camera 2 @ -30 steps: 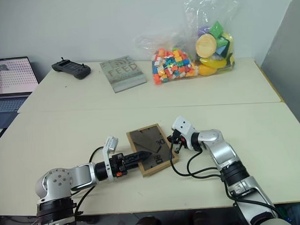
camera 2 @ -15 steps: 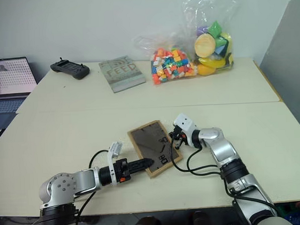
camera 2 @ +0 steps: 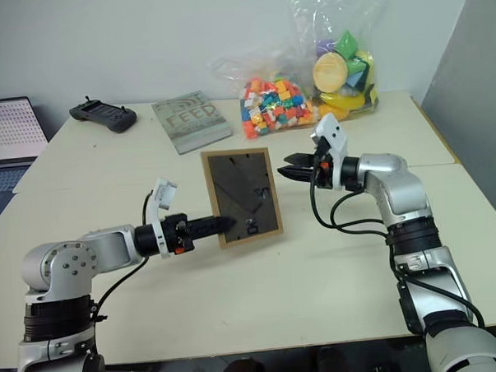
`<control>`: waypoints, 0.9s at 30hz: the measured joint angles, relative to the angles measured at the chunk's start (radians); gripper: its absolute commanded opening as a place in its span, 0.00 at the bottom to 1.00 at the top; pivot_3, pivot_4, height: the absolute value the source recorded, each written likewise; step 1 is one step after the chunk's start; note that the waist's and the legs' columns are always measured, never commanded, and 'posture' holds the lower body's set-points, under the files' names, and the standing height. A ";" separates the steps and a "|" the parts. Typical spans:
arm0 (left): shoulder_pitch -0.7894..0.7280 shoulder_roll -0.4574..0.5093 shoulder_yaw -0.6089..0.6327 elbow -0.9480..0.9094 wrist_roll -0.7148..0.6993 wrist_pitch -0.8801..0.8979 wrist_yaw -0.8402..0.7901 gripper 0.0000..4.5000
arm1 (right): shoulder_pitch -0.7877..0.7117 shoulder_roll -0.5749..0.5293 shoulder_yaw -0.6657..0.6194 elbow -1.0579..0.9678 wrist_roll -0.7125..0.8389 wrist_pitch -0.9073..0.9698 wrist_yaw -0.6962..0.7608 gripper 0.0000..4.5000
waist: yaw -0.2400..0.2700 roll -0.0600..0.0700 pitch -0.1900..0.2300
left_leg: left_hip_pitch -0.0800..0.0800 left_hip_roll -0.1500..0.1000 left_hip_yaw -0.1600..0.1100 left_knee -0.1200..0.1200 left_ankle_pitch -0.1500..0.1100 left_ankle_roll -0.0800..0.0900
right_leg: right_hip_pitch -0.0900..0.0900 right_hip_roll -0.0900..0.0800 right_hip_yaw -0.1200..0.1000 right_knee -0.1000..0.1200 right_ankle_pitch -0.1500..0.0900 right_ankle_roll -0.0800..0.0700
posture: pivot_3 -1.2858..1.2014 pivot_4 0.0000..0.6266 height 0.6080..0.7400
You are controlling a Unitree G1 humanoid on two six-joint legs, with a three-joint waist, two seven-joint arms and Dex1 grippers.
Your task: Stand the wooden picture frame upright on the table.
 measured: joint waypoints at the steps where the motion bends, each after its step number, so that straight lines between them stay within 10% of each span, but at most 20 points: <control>1: -0.005 0.007 -0.003 0.002 0.006 -0.015 -0.006 0.30 | -0.012 0.011 0.006 -0.011 0.009 0.012 0.009 0.63 | 0.000 0.000 0.000 | 0.000 0.000 0.000 0.000 0.000 0.000 | 0.000 0.000 0.000 0.000 0.000 0.000 | 0.52 0.24 1.00; 8: -0.040 0.018 -0.038 0.020 0.034 -0.060 -0.031 0.30 | -0.044 0.132 0.087 0.000 -0.018 -0.040 -0.021 0.99 | 0.001 0.000 0.000 | -0.001 0.000 0.000 0.000 0.000 0.000 | -0.003 0.000 0.001 0.001 0.000 0.000 | 0.52 0.24 1.00; 15: -0.044 0.020 -0.034 0.042 0.043 -0.062 -0.027 0.30 | -0.025 0.172 0.117 -0.071 -0.038 -0.063 -0.072 1.00 | 0.003 0.000 0.000 | -0.010 0.000 0.000 0.002 0.000 0.000 | -0.012 0.000 0.001 0.003 0.000 0.000 | 0.52 0.24 1.00; 27: 0.001 0.016 0.019 0.034 -0.065 0.071 -0.009 0.30 | 0.108 -0.112 0.092 -0.352 0.112 0.139 0.036 1.00 | -0.001 0.000 0.000 | -0.014 0.000 -0.001 0.003 0.000 0.000 | -0.014 0.000 0.000 0.004 0.001 0.000 | 0.52 0.24 1.00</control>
